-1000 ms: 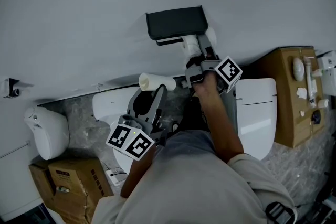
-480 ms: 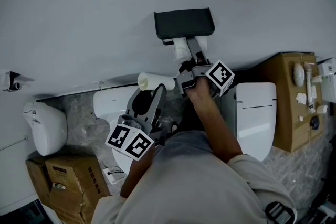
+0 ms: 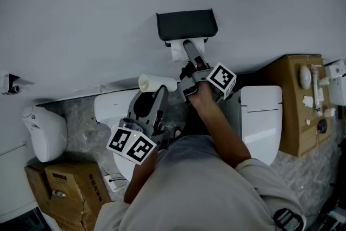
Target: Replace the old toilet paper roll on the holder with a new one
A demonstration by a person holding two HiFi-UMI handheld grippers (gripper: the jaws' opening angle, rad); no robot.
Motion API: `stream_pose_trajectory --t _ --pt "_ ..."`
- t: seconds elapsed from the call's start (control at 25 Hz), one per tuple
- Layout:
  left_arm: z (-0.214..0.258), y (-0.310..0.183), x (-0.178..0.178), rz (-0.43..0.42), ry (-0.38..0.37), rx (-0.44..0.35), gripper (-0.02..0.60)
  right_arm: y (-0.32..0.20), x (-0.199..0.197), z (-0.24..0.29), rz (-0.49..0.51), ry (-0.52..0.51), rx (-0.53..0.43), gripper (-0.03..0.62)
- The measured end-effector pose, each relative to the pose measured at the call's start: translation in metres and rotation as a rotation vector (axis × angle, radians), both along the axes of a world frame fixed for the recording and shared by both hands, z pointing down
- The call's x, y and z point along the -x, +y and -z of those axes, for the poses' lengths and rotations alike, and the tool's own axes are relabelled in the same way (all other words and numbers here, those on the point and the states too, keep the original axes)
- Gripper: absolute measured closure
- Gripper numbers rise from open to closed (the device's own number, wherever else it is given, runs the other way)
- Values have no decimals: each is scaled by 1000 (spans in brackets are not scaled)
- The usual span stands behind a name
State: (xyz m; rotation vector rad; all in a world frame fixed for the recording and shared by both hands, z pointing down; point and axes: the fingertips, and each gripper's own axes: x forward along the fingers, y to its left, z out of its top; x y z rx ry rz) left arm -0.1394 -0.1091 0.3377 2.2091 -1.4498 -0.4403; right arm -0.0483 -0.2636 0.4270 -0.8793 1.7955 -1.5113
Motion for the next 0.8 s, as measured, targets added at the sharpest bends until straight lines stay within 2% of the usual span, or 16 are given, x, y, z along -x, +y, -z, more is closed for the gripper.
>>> stream_pose_trajectory --t 0.52,0.6,0.68,0.72,0.76,0.8 --pt "12 -6 8 17 6 -34 426 47 -3 -5 126 78 -2 145" --pt "15 -11 9 16 -3 -43 426 53 -6 -9 137 92 -2 196" --pt "21 -18 10 12 -18 -57 426 58 -13 -9 132 118 -28 317" --pt "24 -22 11 10 -25 -65 426 61 -17 -7 127 134 -52 417" --pt "28 -26 11 9 -30 -74 426 63 -20 -4 127 147 -82 487" --pt "33 -30 10 6 -36 -83 426 66 -22 0 134 152 -112 510"
